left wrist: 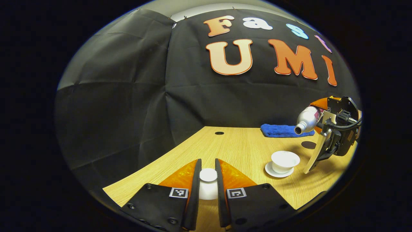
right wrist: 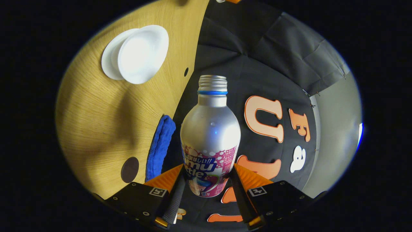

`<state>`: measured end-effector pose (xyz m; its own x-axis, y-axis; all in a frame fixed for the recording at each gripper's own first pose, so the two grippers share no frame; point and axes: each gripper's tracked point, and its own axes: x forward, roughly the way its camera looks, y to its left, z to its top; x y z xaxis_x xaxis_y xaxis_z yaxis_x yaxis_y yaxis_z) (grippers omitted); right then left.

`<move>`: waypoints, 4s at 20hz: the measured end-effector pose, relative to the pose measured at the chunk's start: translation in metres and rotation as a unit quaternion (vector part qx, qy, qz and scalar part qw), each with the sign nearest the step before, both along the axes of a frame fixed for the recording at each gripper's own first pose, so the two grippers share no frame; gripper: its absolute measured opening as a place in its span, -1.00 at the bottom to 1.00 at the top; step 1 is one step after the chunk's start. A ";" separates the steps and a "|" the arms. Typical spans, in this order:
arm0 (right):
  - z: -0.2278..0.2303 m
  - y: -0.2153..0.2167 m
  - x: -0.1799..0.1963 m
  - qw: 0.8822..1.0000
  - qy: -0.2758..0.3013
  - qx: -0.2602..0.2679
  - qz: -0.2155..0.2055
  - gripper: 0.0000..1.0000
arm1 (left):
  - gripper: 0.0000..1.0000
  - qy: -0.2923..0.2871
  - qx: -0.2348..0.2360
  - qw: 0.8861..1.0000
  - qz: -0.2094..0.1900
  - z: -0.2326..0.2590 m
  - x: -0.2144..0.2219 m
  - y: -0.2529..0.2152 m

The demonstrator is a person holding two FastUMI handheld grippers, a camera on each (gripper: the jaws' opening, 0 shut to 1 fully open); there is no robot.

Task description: Open the teacup lid with one hand, grasp the water bottle and pour water into the teacup with the other hand; after pouring, place the water bottle on the coaster and then close the teacup lid.

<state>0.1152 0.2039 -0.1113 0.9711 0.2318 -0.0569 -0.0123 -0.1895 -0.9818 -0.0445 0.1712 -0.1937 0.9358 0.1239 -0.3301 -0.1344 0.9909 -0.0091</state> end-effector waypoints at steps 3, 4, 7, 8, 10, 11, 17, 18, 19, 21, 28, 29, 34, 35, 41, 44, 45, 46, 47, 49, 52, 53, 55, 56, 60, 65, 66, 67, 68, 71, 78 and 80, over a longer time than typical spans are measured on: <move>0.005 0.000 0.004 1.000 -0.017 -0.022 0.011 0.53 | -0.41 0.002 -0.001 1.000 -0.002 -0.001 -0.001 -0.001; 0.006 0.000 0.005 0.999 -0.020 -0.027 0.014 0.53 | -0.41 0.002 -0.001 1.000 -0.002 0.000 -0.002 -0.002; 0.011 0.001 0.009 0.998 -0.033 -0.039 0.021 0.53 | -0.41 0.002 -0.004 1.000 -0.001 -0.001 -0.002 -0.001; 0.013 0.003 0.008 0.998 -0.039 -0.043 0.025 0.53 | -0.41 0.002 -0.005 1.000 -0.001 -0.002 -0.002 -0.001; 0.016 0.005 0.005 0.997 -0.050 -0.051 0.030 0.53 | -0.41 0.002 -0.004 1.000 -0.002 0.000 -0.001 -0.001; 0.019 0.006 0.006 0.997 -0.054 -0.053 0.032 0.53 | -0.41 0.002 -0.004 1.000 -0.002 0.001 0.000 -0.001; 0.029 0.012 0.009 0.992 -0.085 -0.075 0.051 0.53 | -0.41 0.000 -0.005 1.000 -0.003 0.002 -0.001 -0.002; 0.030 0.012 0.008 0.992 -0.090 -0.077 0.053 0.53 | -0.41 0.000 -0.005 1.000 -0.003 0.002 0.000 -0.002; 0.032 0.013 0.006 0.991 -0.095 -0.078 0.055 0.53 | -0.41 0.001 -0.006 1.000 -0.004 0.001 -0.001 -0.002; 0.033 0.016 0.001 0.989 -0.108 -0.082 0.060 0.53 | -0.41 0.000 -0.006 1.000 -0.004 0.002 -0.001 -0.001; 0.031 0.022 -0.002 0.985 -0.112 -0.099 0.082 0.53 | -0.34 -0.002 -0.006 1.000 -0.006 0.005 0.000 -0.004; 0.028 0.024 -0.004 0.985 -0.109 -0.100 0.086 0.53 | -0.41 -0.001 -0.004 1.000 -0.007 0.004 -0.001 -0.003; -0.001 0.030 -0.011 0.987 -0.085 -0.097 0.100 0.53 | -0.41 -0.002 0.000 1.000 -0.016 0.003 0.005 -0.015; -0.002 0.029 -0.012 0.987 -0.083 -0.094 0.100 0.53 | -0.41 -0.002 -0.001 1.000 -0.018 0.002 0.006 -0.017; -0.028 0.022 -0.017 0.997 0.009 0.004 0.073 0.54 | -0.41 -0.012 -0.009 1.000 -0.026 0.007 0.009 -0.031; -0.041 0.016 -0.015 0.995 0.051 0.079 0.043 0.54 | -0.41 -0.014 -0.002 1.000 -0.028 0.013 0.010 -0.033; -0.043 0.014 -0.016 0.993 0.055 0.100 0.035 0.55 | -0.41 -0.016 -0.002 0.999 -0.029 0.014 0.011 -0.035; -0.047 0.012 -0.017 0.990 0.063 0.123 0.025 0.55 | -0.41 -0.018 -0.002 0.999 -0.030 0.016 0.011 -0.036; -0.048 0.006 -0.016 0.986 0.070 0.152 0.014 0.54 | -0.41 -0.019 -0.004 0.999 -0.032 0.017 0.013 -0.039; -0.052 -0.004 -0.013 0.973 0.091 0.214 -0.014 0.55 | -0.41 -0.021 0.002 0.999 -0.035 0.019 0.015 -0.042; -0.068 -0.013 0.000 0.944 0.123 0.301 -0.055 0.55 | -0.41 -0.023 0.000 0.999 -0.040 0.022 0.018 -0.051; -0.072 -0.017 0.006 0.927 0.138 0.342 -0.067 0.55 | -0.41 -0.023 -0.001 0.999 -0.042 0.022 0.019 -0.055; -0.086 -0.021 0.009 0.885 0.173 0.419 -0.104 0.55 | -0.41 -0.024 -0.001 0.999 -0.043 0.021 0.021 -0.060; -0.092 -0.026 0.013 0.867 0.181 0.449 -0.120 0.56 | -0.41 -0.024 -0.001 0.999 -0.044 0.022 0.023 -0.063; -0.097 -0.020 0.011 0.795 0.198 0.553 -0.156 0.55 | -0.41 -0.029 0.003 0.998 -0.049 0.029 0.029 -0.074; -0.116 -0.010 0.012 0.681 0.240 0.667 -0.184 0.55 | -0.41 -0.035 0.003 0.998 -0.058 0.037 0.038 -0.093; -0.118 -0.008 0.012 0.665 0.246 0.680 -0.185 0.55 | -0.41 -0.037 0.001 0.997 -0.060 0.038 0.040 -0.098; -0.121 -0.006 0.013 0.649 0.254 0.693 -0.185 0.55 | -0.41 -0.038 -0.001 0.997 -0.062 0.040 0.042 -0.103; -0.126 -0.003 0.013 0.635 0.261 0.703 -0.185 0.55 | -0.41 -0.039 -0.004 0.997 -0.064 0.041 0.045 -0.107; -0.139 -0.001 0.017 0.617 0.276 0.713 -0.185 0.55 | -0.41 -0.043 -0.015 0.996 -0.072 0.046 0.051 -0.123; -0.174 0.019 0.017 0.578 0.315 0.725 -0.203 0.55 | -0.41 -0.040 -0.033 0.994 -0.091 0.043 0.067 -0.151; -0.185 0.020 0.017 0.572 0.323 0.724 -0.211 0.55 | -0.41 -0.035 -0.035 0.994 -0.095 0.040 0.070 -0.159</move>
